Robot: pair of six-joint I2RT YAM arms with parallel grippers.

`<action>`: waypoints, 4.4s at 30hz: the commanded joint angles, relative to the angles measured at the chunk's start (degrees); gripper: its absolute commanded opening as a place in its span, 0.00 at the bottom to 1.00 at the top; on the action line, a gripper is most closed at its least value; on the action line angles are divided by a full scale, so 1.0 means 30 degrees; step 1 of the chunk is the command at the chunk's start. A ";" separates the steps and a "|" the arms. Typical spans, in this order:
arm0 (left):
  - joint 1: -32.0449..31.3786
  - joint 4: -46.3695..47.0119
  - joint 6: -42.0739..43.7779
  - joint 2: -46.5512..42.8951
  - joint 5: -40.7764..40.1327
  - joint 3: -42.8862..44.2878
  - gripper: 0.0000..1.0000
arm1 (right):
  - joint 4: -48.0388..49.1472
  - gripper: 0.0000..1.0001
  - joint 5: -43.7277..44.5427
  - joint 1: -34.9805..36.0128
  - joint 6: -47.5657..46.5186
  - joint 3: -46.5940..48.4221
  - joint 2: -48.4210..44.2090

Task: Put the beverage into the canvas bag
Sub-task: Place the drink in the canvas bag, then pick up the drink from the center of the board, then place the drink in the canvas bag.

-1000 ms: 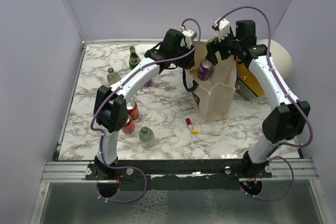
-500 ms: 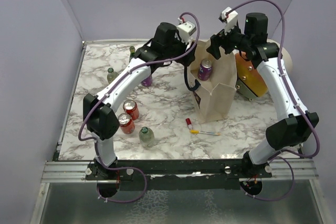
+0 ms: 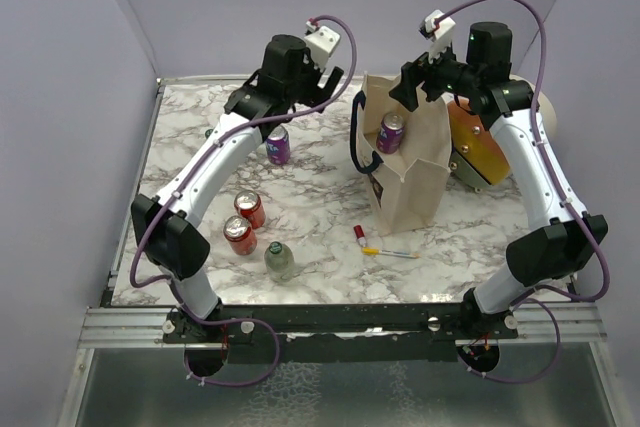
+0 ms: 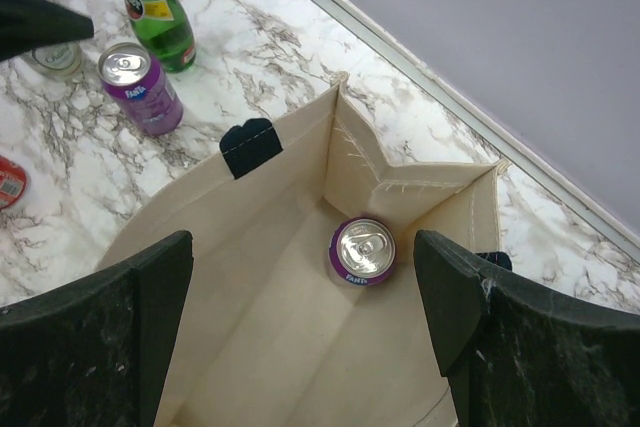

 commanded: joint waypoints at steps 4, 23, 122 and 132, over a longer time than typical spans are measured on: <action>0.2646 -0.0818 -0.0885 0.0024 -0.1711 0.0298 0.93 | 0.0806 0.91 -0.0275 0.0075 0.0300 -0.0212 -0.0474; 0.8550 -0.2982 -0.3548 0.2922 0.2281 0.1003 0.92 | 0.1171 0.91 0.0109 0.0086 0.0291 -0.0426 0.0141; 0.2835 0.0483 -0.2791 0.2525 1.0510 1.2446 0.00 | -0.2973 0.90 0.3684 0.0090 -0.0745 -0.1628 -0.1889; 0.1362 0.1596 -0.4235 0.2760 0.9780 1.2771 0.00 | -0.2284 0.90 0.3383 -0.0463 0.0237 -0.2901 -0.3066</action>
